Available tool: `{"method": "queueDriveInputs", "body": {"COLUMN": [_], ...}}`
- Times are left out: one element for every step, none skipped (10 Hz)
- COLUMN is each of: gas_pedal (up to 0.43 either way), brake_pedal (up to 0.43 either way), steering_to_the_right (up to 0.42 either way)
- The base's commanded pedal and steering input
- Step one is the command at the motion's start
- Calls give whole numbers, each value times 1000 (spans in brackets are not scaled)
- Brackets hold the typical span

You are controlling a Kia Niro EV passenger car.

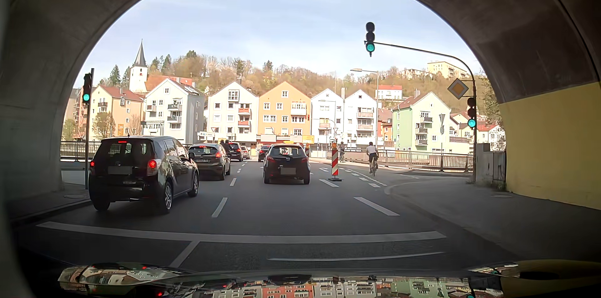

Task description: Follow the waypoints while adhering to traffic rules and regulations

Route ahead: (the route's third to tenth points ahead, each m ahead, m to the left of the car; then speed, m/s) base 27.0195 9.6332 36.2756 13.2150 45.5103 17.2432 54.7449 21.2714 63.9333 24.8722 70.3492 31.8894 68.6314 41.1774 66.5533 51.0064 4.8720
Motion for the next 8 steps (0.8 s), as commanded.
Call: {"method": "queueDriveInputs", "body": {"gas_pedal": [189, 189, 177, 130, 79, 79, 87, 98], "brake_pedal": [0, 0, 0, 0, 0, 0, 0, 0], "steering_to_the_right": [-83, -87, -88, -88, -87, -85, -80, -73]}}
